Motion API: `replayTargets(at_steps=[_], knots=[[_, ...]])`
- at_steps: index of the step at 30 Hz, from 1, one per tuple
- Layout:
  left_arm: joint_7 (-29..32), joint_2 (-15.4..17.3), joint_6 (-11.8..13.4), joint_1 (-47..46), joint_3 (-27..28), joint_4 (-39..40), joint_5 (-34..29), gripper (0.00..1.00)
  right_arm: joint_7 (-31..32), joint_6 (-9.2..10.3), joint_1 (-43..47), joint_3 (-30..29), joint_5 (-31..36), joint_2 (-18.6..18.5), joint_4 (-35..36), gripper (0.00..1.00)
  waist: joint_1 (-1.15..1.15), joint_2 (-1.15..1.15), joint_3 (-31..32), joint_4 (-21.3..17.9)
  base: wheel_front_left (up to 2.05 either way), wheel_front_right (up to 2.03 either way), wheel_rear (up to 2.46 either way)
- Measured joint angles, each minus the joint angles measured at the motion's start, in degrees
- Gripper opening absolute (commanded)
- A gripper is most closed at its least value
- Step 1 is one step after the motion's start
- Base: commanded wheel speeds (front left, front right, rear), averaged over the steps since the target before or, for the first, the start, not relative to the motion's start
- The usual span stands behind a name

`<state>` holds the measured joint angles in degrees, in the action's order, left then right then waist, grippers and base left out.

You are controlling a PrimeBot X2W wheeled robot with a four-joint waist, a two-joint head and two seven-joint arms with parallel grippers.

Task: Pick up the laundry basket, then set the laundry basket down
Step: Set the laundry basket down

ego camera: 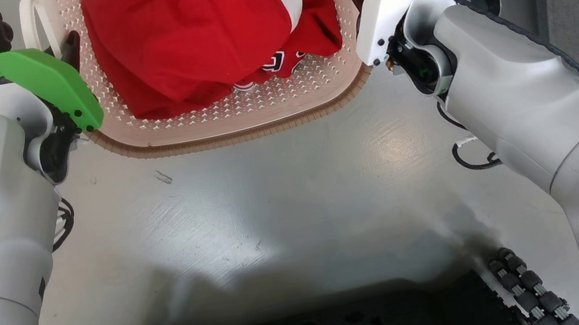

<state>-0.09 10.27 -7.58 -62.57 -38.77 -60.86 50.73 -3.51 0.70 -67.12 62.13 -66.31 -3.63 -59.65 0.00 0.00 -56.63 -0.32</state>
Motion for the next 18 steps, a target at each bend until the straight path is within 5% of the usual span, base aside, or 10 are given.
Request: replayTargets(at_steps=[13, 15, 18], knots=[[-0.51, 0.07, 0.00, -0.71, -0.43, -0.35, 0.00, 0.00, -1.23, 0.00, -0.66, 0.36, -0.77, 0.01, -0.10, 0.01, 0.00, 0.00, -1.04, -0.16, 0.00, 0.00, 0.00], [-0.55, 0.09, 0.00, -0.93, -0.49, -0.42, 0.00, 0.00, -1.34, 0.00, -0.73, 0.44, -0.85, 0.01, -0.10, 0.10, 0.00, 0.00, -1.17, -0.18, 0.00, 0.00, 0.00], [-0.82, 0.15, 0.00, -0.94, -0.69, -0.66, 0.00, 0.26, -1.60, -0.14, -0.89, 0.53, -1.27, 0.01, 0.00, 0.46, 0.00, 0.00, -1.30, -0.21, 0.00, 0.00, 0.00]])
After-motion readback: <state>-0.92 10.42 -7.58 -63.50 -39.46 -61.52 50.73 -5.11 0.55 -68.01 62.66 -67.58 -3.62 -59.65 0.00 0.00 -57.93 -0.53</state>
